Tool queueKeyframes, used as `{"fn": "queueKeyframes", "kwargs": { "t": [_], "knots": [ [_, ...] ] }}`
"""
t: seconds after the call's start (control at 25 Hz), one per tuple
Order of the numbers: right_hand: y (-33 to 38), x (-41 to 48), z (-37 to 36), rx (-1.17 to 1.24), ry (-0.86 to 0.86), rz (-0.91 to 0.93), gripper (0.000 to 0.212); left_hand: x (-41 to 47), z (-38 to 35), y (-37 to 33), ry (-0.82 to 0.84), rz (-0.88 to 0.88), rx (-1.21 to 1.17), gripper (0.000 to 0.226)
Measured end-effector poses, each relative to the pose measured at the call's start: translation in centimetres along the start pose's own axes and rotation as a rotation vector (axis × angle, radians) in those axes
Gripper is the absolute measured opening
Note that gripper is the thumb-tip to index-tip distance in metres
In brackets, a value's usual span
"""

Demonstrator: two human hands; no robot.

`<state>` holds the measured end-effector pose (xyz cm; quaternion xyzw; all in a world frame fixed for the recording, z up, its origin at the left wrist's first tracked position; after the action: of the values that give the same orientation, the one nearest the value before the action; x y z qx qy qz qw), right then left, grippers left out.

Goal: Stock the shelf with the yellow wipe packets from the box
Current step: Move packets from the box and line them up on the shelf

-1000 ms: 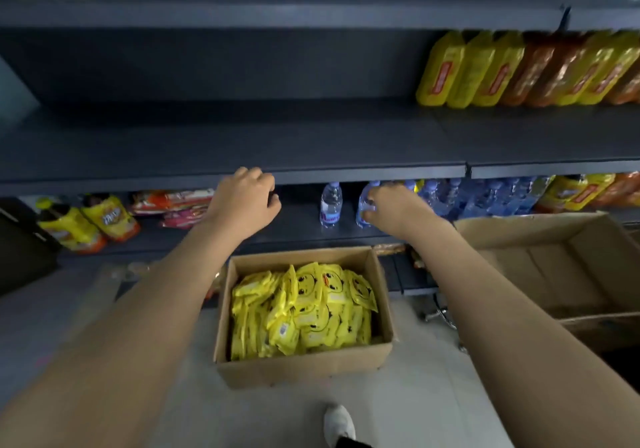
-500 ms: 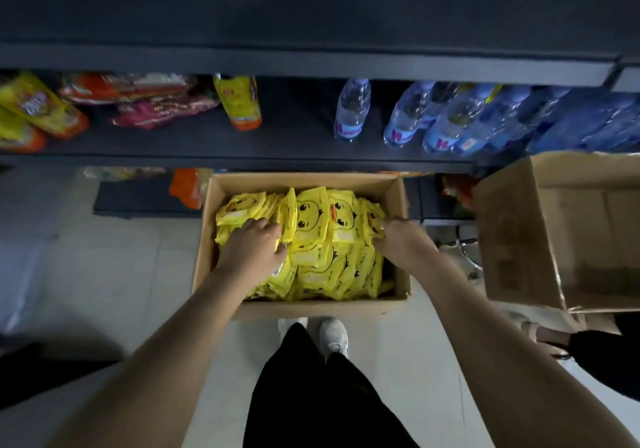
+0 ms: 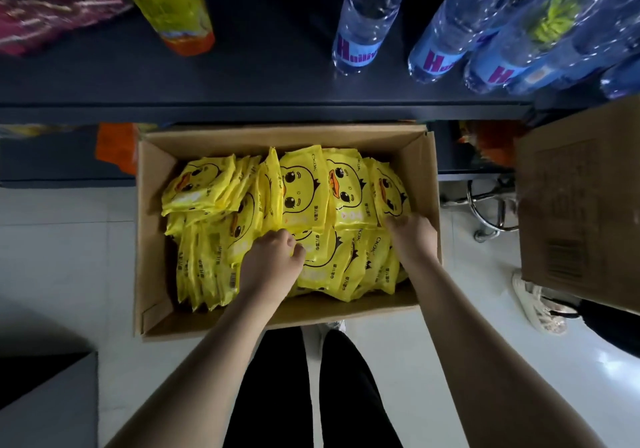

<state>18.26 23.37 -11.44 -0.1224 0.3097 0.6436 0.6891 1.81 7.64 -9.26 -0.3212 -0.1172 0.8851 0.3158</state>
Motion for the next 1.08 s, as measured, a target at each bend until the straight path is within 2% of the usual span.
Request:
{"fn": "queueKeyframes", "kwargs": {
  "t": [0.16, 0.44, 0.56, 0.68, 0.84, 1.0, 1.08],
  "knots": [
    [-0.1, 1.3, -0.9, 0.034, -0.061, -0.033, 0.047, 0.1, -0.3, -0.6, -0.039, 0.071, -0.003, 0.028],
    [1.8, 3.1, -3.1, -0.022, 0.057, -0.119, 0.056, 0.2, -0.1, 0.1, -0.061, 0.092, -0.091, 0.023],
    [1.0, 3.1, -3.4, -0.020, 0.051, -0.111, 0.059, 0.2, 0.2, 0.1, -0.051, 0.109, -0.108, 0.022],
    [0.8, 3.5, -2.7, 0.127, 0.035, -0.087, 0.051, 0.0, 0.4, -0.4, -0.031, 0.127, -0.169, 0.022],
    [1.1, 3.6, -2.4, 0.282, 0.060, -0.148, 0.066, -0.1, -0.3, -1.1, 0.021, 0.136, -0.231, 0.020],
    [0.8, 3.9, -1.9, 0.368, 0.168, -0.293, 0.067, 0.2, -1.8, -1.0, 0.076, 0.206, -0.364, 0.019],
    [0.5, 3.9, -1.8, 0.387, 0.144, -0.301, 0.070, 0.3, -2.4, -1.3, 0.097, 0.252, -0.465, 0.018]
  ]
}}
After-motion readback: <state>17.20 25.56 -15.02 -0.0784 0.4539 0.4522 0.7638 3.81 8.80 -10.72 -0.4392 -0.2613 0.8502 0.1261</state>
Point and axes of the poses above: each hand's wrist, its own x-axis towards the middle knuckle, its own z-axis out of the back of the hand, y = z × x, the point moved 3 cm from there along x, towards the middle knuckle, and after that the axes turned 4 degrees about -y, right-handed, at the moved point
